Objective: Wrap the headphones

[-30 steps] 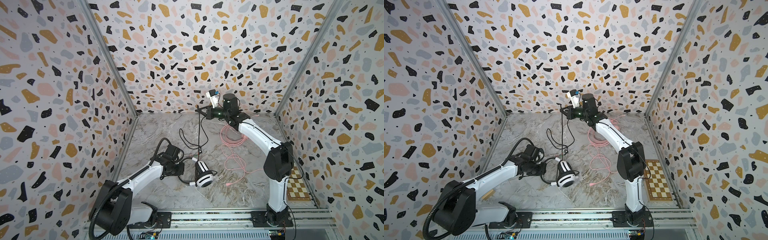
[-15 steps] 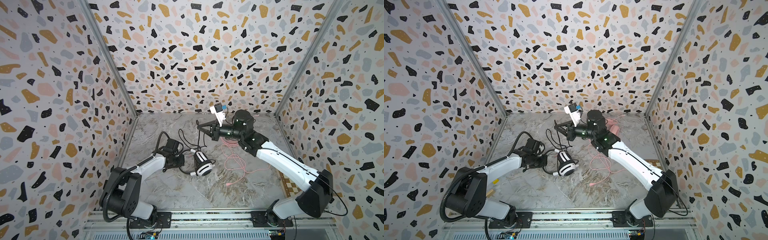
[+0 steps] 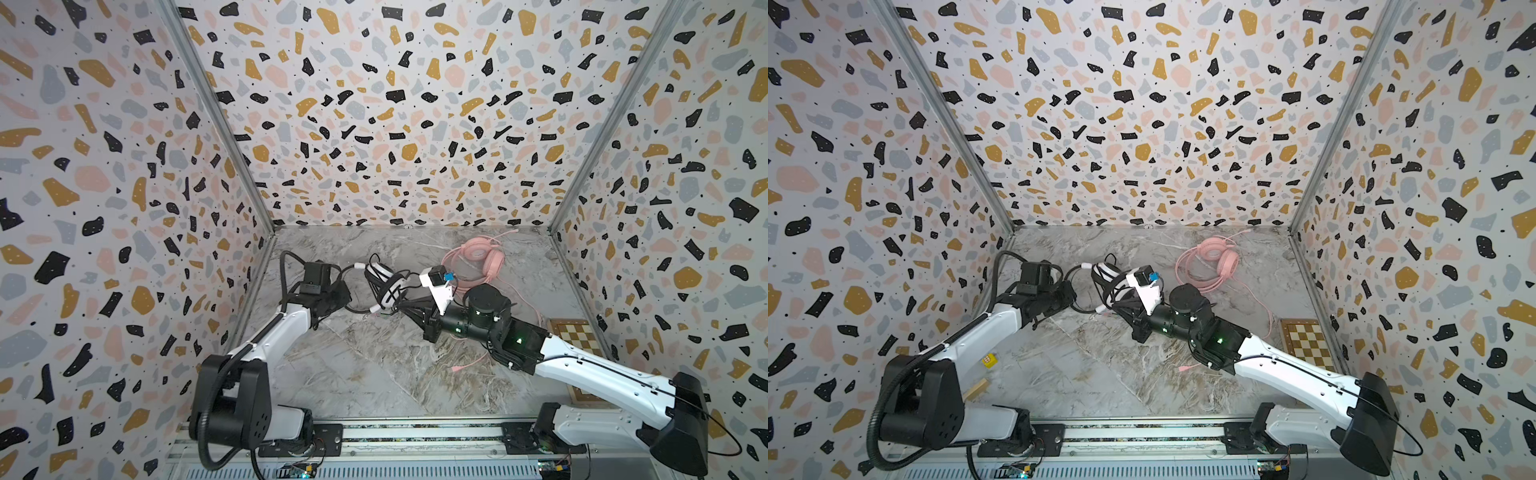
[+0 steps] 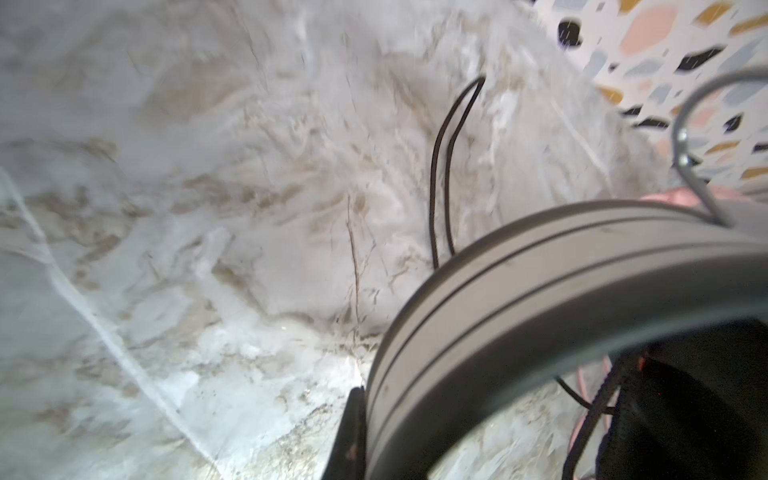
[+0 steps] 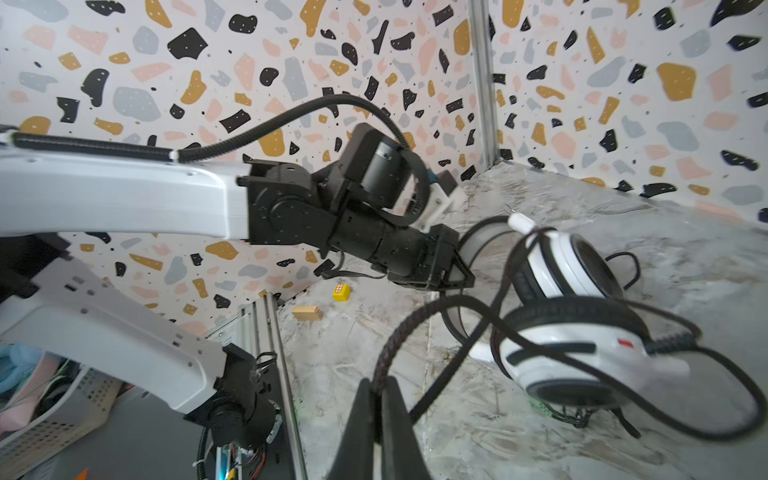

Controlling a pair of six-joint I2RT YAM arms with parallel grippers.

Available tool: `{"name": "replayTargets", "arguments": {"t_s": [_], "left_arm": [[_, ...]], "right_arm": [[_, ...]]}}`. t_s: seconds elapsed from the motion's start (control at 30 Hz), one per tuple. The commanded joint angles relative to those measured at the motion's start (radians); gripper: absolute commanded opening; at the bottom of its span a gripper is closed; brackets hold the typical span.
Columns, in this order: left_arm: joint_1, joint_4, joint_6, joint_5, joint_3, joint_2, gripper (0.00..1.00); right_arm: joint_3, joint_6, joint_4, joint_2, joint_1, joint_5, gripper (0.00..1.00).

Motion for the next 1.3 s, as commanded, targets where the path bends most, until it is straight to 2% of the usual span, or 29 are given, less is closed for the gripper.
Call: {"name": "replayTargets", "arguments": {"t_s": [0.0, 0.13, 0.37, 0.47, 0.57, 0.63, 0.7, 0.83, 1.0, 1.27], "left_arm": [[0.021, 0.136, -0.136, -0.089, 0.027, -0.099, 0.00], [0.024, 0.170, -0.206, -0.209, 0.012, -0.205, 0.00], [0.024, 0.296, -0.330, -0.290, -0.026, -0.337, 0.00], [0.024, 0.391, -0.372, -0.304, -0.056, -0.388, 0.00], [0.023, 0.460, -0.383, -0.318, -0.073, -0.421, 0.00], [0.023, 0.527, -0.384, -0.312, -0.086, -0.438, 0.00], [0.024, 0.573, -0.387, -0.294, -0.100, -0.449, 0.00], [0.023, 0.658, -0.404, -0.259, -0.118, -0.451, 0.00], [0.023, 0.725, -0.423, -0.214, -0.125, -0.426, 0.00], [0.005, 0.781, -0.451, -0.128, -0.125, -0.365, 0.00]], "right_arm": [[-0.016, -0.028, 0.040, -0.030, 0.009, 0.061, 0.00], [-0.049, -0.019, 0.064, -0.034, 0.008, 0.089, 0.00], [-0.074, 0.014, 0.105, -0.032, -0.020, 0.057, 0.00], [-0.112, 0.093, 0.174, -0.042, -0.114, -0.031, 0.00], [-0.175, 0.220, 0.297, -0.055, -0.259, -0.166, 0.00], [-0.196, 0.262, 0.343, -0.054, -0.316, -0.194, 0.00], [-0.182, 0.260, 0.337, -0.042, -0.328, -0.200, 0.00], [-0.172, 0.295, 0.404, 0.008, -0.314, -0.253, 0.00], [-0.095, 0.279, 0.424, 0.098, -0.240, -0.315, 0.00], [0.066, 0.209, 0.327, 0.255, -0.134, -0.392, 0.00]]}}
